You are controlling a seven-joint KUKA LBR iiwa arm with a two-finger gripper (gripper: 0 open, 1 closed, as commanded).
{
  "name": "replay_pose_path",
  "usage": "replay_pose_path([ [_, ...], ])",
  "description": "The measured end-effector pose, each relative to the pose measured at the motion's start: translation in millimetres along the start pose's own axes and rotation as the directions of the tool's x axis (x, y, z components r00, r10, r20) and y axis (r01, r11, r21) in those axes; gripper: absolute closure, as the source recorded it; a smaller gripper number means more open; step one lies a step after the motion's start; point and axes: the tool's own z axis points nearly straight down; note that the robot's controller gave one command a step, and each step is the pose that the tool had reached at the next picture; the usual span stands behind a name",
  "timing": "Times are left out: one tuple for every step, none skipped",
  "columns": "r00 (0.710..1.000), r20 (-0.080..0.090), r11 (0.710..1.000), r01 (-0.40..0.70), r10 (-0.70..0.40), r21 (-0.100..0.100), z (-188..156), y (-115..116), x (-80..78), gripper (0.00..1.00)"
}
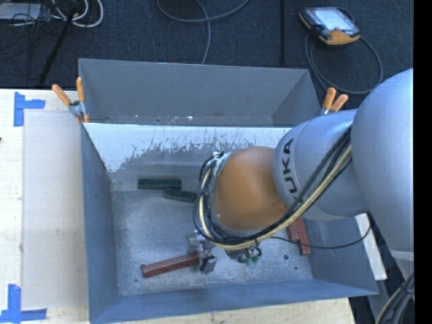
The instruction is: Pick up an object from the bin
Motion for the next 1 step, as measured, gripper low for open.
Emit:
replay_pose_path([
  [0.98, -0.007, 0.98, 0.198, -0.198, -0.001, -1.4, -2.0, 38.2, 1.0],
])
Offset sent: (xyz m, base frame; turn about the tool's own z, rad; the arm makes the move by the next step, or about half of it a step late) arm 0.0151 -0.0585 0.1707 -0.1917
